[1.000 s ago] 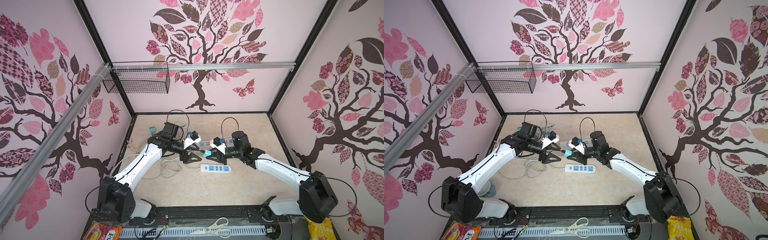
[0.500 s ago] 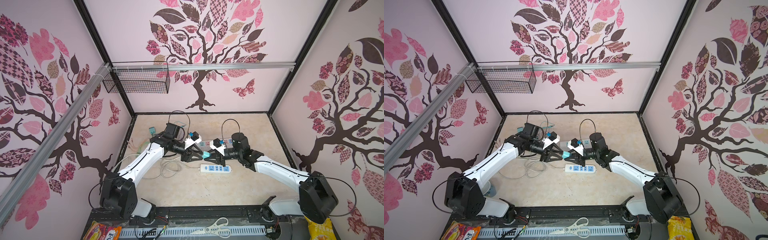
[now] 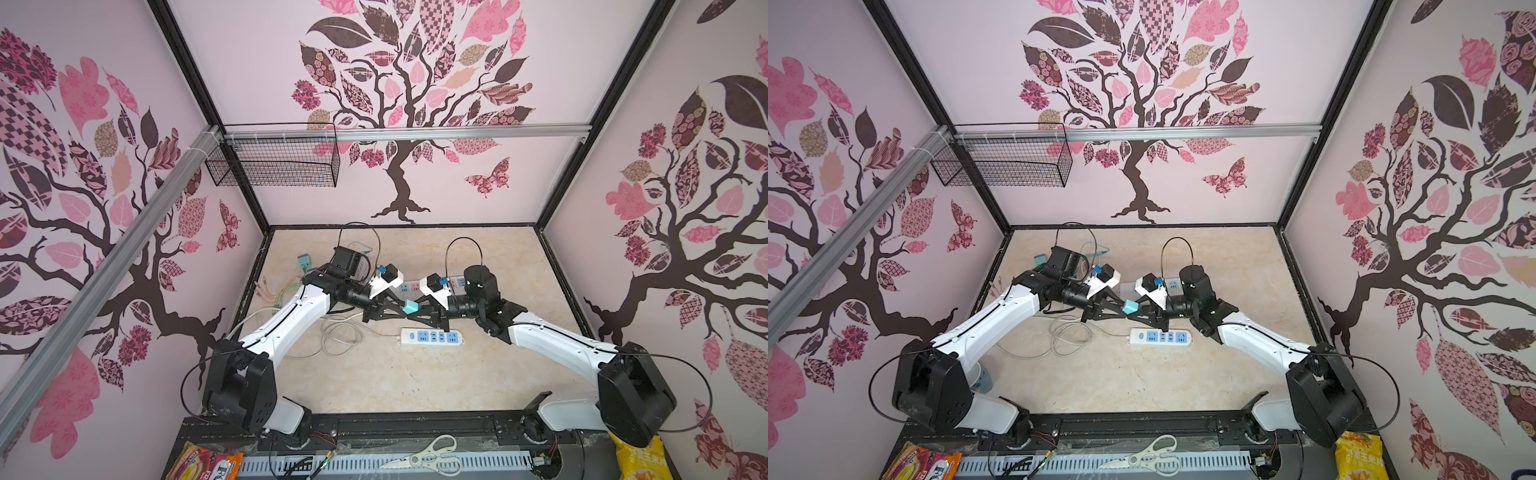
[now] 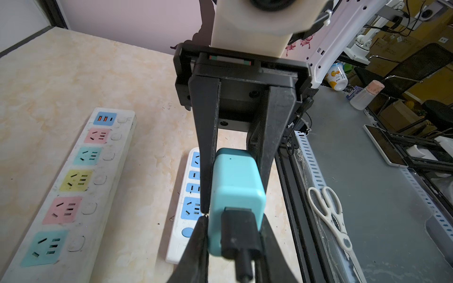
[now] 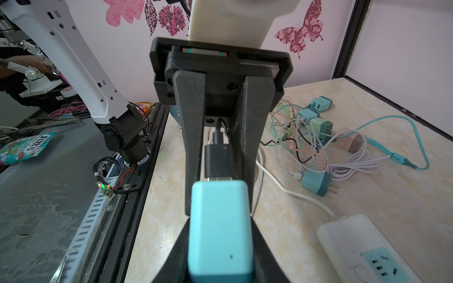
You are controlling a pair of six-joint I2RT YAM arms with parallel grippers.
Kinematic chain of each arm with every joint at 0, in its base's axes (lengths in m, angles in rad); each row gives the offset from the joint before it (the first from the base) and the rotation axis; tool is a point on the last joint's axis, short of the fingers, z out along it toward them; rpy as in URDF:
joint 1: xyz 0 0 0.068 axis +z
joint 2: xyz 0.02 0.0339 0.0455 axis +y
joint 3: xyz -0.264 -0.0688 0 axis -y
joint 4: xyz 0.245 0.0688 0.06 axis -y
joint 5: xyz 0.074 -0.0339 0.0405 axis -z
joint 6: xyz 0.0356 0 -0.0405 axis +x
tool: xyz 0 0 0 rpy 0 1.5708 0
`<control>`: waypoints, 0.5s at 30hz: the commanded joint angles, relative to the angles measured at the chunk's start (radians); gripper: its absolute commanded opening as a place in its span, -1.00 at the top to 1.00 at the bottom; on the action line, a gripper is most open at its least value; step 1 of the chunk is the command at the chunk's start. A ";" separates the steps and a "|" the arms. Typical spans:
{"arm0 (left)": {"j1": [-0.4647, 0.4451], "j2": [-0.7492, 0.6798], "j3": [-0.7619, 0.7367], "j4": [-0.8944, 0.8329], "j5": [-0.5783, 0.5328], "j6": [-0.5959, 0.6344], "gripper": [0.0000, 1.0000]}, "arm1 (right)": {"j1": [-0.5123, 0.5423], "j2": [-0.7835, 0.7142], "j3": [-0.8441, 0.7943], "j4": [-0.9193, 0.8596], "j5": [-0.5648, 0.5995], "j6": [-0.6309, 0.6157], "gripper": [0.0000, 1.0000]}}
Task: Insert the plug
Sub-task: 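Close the left gripper on the teal charger held by the right gripper, then raise the teal charger high with the left gripper while right gripper opens and withdraws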
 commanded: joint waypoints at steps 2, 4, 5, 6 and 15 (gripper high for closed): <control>0.001 -0.033 -0.032 0.025 0.005 -0.029 1.00 | 0.022 -0.017 0.005 0.031 -0.010 -0.039 0.24; 0.024 -0.055 -0.040 0.048 -0.002 -0.050 1.00 | 0.019 -0.022 0.004 0.010 0.011 -0.042 -0.05; 0.041 -0.070 -0.043 0.066 -0.006 -0.071 1.00 | 0.014 -0.027 -0.001 0.011 0.022 -0.037 -0.18; 0.062 -0.081 -0.043 0.079 0.000 -0.090 1.00 | 0.012 -0.035 -0.010 0.024 0.041 -0.031 -0.29; 0.144 -0.158 0.072 0.185 -0.254 -0.443 1.00 | 0.013 0.019 -0.044 0.247 0.296 0.125 -0.99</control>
